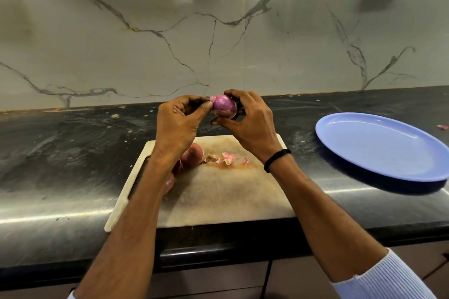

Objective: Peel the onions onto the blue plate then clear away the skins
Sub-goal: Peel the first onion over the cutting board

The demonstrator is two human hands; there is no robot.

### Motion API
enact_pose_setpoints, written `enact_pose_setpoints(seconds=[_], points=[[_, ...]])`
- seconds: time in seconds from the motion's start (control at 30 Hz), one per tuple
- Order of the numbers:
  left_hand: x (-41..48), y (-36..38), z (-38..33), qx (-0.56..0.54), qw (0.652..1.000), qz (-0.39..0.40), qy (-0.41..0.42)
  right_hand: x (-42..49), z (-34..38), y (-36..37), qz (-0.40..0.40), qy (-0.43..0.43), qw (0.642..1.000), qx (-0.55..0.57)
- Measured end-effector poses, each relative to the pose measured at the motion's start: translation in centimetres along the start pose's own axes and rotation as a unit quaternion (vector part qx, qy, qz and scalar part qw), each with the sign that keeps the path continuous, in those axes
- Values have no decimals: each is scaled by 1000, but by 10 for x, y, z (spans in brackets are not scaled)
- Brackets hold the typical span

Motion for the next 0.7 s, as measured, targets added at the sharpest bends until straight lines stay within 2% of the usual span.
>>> enact_pose_setpoints(seconds=[0.37, 0.53, 0.7], points=[[1, -1, 3, 7, 1000, -9, -29, 1, 1, 2, -7, 8, 1000, 20], [0, -3, -2, -32, 998, -30, -37, 1, 0, 2, -5, 6, 1000, 10], [-2, 0, -8, -19, 1000, 6, -10, 0, 0, 1, -7, 2, 1000, 3]])
Point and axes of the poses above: each hand's wrist, its own x-axis towards the middle knuckle, its own y-axis out of the palm, z = x × y, the point moved 2 cm from there along x, towards the middle knuckle, and after that the axes turned 3 degrees about z, right-handed, at the moved point
